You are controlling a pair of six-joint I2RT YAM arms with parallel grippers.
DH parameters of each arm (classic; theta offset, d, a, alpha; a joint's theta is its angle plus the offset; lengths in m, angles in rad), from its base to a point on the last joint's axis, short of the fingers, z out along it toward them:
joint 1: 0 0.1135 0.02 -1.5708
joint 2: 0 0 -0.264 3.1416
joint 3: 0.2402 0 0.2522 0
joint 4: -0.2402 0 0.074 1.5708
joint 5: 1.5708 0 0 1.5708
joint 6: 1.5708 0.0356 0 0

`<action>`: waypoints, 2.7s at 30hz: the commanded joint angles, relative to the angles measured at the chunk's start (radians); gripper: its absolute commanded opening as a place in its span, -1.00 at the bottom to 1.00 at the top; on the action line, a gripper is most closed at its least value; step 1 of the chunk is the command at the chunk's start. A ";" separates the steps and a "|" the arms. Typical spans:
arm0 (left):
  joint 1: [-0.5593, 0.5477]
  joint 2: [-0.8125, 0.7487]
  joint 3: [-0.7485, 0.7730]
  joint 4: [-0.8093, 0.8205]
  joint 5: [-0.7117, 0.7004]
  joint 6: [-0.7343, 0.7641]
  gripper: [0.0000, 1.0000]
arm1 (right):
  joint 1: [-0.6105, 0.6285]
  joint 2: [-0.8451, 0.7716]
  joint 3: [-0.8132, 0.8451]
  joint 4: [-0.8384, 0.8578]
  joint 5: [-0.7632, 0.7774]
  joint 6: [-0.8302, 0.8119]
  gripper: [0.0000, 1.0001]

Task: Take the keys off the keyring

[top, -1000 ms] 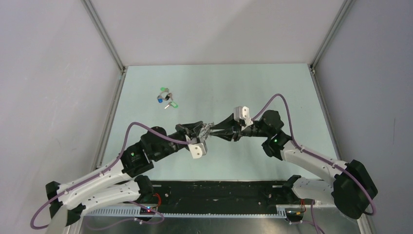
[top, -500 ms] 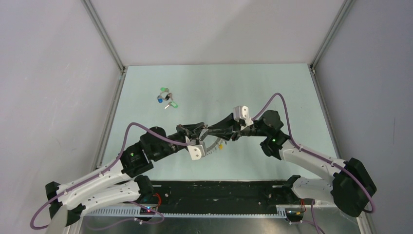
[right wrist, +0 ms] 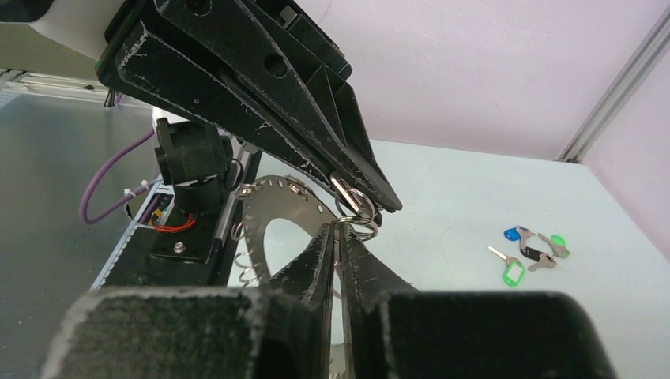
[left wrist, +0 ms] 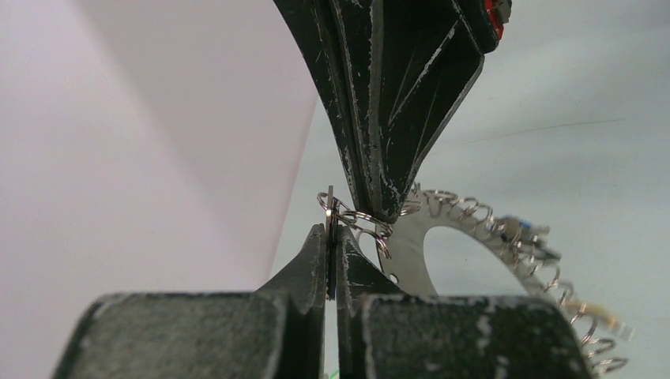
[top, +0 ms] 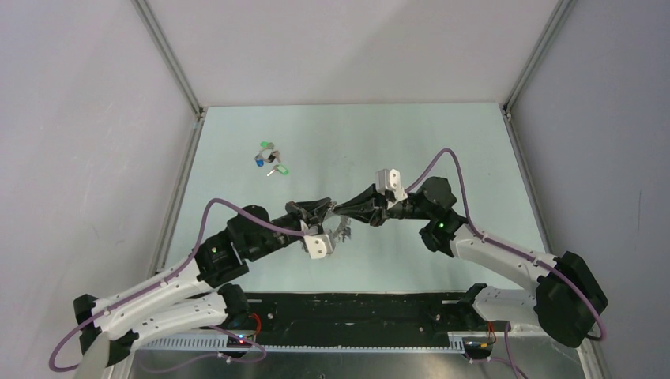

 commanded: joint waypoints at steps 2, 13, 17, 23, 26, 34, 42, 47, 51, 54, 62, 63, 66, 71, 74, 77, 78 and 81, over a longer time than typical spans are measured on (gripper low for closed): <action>-0.005 -0.024 0.021 0.092 0.002 -0.008 -1.00 | 0.006 -0.027 0.045 0.002 0.030 0.001 -0.66; -0.006 -0.026 0.023 0.097 -0.008 -0.012 -0.99 | 0.024 -0.005 0.046 0.029 0.058 0.033 -0.41; -0.006 -0.026 0.024 0.098 -0.006 -0.012 -0.99 | 0.032 0.008 0.054 0.047 0.059 0.055 -0.34; -0.006 -0.030 0.024 0.099 -0.008 -0.015 -1.00 | 0.043 0.022 0.064 0.046 0.090 0.054 -0.51; -0.005 -0.031 0.023 0.099 -0.022 -0.014 -1.00 | 0.044 0.018 0.067 0.035 0.125 0.053 -0.84; -0.003 -0.040 0.027 0.100 -0.110 -0.008 -1.00 | 0.044 -0.078 0.066 -0.167 0.098 -0.069 -1.00; -0.003 -0.033 0.024 0.099 -0.093 -0.012 -0.99 | 0.045 -0.151 0.027 -0.145 0.065 -0.124 -1.00; -0.002 -0.027 0.021 0.098 -0.053 -0.014 -1.00 | 0.047 -0.168 -0.003 -0.071 0.090 -0.122 -1.00; -0.003 -0.024 0.021 0.090 -0.022 -0.020 -1.00 | 0.048 -0.167 -0.024 0.009 0.123 -0.107 -1.00; -0.002 -0.018 0.022 0.086 -0.019 -0.021 -1.00 | 0.049 -0.163 -0.030 0.065 0.133 -0.081 -1.00; -0.002 -0.008 0.023 0.076 0.028 -0.022 -1.00 | 0.049 -0.148 -0.030 0.163 0.150 -0.043 -1.00; -0.003 -0.006 0.025 0.075 0.025 -0.022 -1.00 | 0.049 -0.146 -0.030 0.181 0.144 -0.031 -1.00; -0.004 -0.006 0.025 0.074 0.017 -0.022 -0.99 | 0.048 -0.139 -0.030 0.206 0.118 -0.005 -1.00; -0.002 -0.009 0.025 0.073 0.032 -0.023 -1.00 | 0.049 -0.131 -0.030 0.211 0.186 0.011 -1.00; -0.002 -0.010 0.025 0.073 0.022 -0.021 -1.00 | 0.046 -0.136 -0.030 0.205 0.198 0.028 -0.98; -0.003 -0.013 0.034 0.074 -0.035 -0.022 -1.00 | 0.046 -0.148 -0.030 0.145 0.166 0.048 -0.63; -0.003 -0.016 0.037 0.076 -0.047 -0.022 -1.00 | 0.046 -0.155 -0.030 0.096 0.147 0.045 -0.51; -0.003 -0.024 0.034 0.076 -0.050 -0.018 -1.00 | 0.046 -0.167 -0.030 0.010 0.145 0.013 -0.41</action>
